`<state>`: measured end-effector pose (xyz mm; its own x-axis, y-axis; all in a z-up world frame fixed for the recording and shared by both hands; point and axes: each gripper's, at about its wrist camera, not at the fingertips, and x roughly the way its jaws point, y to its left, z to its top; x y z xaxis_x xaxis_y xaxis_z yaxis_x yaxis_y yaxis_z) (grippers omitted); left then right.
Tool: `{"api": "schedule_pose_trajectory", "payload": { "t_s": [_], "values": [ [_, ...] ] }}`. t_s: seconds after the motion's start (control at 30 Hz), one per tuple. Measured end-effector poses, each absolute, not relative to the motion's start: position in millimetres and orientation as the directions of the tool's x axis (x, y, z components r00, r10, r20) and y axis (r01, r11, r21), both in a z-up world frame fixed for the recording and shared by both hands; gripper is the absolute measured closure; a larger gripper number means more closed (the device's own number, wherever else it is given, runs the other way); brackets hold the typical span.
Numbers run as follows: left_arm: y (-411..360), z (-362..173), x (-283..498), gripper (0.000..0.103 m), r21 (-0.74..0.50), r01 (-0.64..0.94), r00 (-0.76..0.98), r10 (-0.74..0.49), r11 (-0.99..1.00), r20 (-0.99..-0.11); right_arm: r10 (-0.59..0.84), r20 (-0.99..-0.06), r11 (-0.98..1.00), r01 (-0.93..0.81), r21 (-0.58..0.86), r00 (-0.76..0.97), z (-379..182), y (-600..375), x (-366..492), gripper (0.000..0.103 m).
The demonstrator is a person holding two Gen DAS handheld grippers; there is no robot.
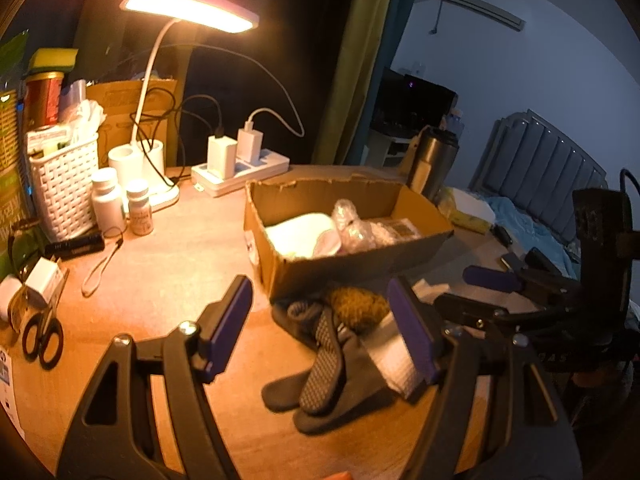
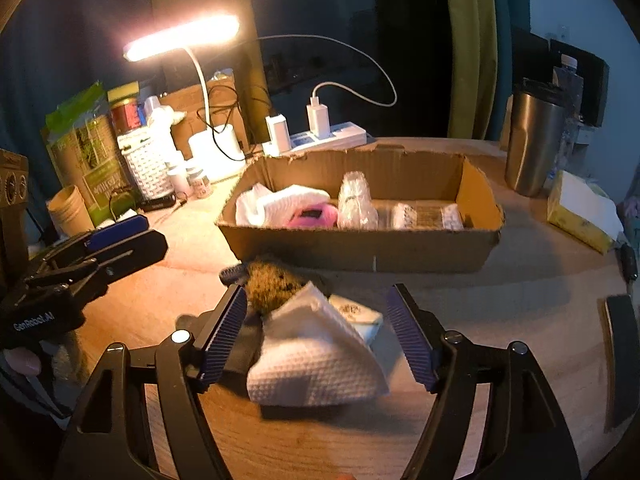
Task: Organize soft objects
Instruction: 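Move both tools back toward the white cloth and gray socks on the table, then grasp the white waffle cloth with the right tool while the left tool grasps the gray socks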
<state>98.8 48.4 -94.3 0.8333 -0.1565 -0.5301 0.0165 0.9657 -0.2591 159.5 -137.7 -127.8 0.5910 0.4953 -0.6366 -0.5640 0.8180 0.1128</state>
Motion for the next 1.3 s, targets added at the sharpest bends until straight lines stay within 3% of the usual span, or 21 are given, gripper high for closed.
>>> {"api": "schedule_pose_trajectory", "payload": {
  "t_s": [0.77,0.83,0.97,1.03,1.3],
  "values": [
    [36.2,-136.9,95.4,0.031,-0.232,0.007,0.761,-0.156,0.973,-0.630,0.375,-0.723,0.825,-0.564,-0.026,0.581,-187.2,-116.4,146.7,0.027],
    [33.2,-138.8,98.3,0.031,-0.226,0.009,0.754,-0.155,0.974,-0.639,0.354,-0.730,0.823,-0.566,-0.055,0.585,-191.2,-115.9,146.3,0.040],
    [26.6,-141.0,104.1,0.031,-0.212,0.014,0.740,-0.153,0.977,-0.655,0.347,-0.736,0.826,-0.561,-0.054,0.582,-196.1,-123.1,148.1,0.051],
    [22.3,-141.0,107.1,0.031,-0.202,0.018,0.735,-0.150,0.979,-0.661,0.367,-0.734,0.820,-0.571,-0.035,0.572,-196.0,-127.7,146.7,0.073],
    [0.9,-152.1,124.8,0.031,-0.157,0.031,0.686,-0.135,0.987,-0.714,0.436,-0.695,0.813,-0.582,0.032,0.571,-180.2,-153.4,143.6,0.077]
  ]
}}
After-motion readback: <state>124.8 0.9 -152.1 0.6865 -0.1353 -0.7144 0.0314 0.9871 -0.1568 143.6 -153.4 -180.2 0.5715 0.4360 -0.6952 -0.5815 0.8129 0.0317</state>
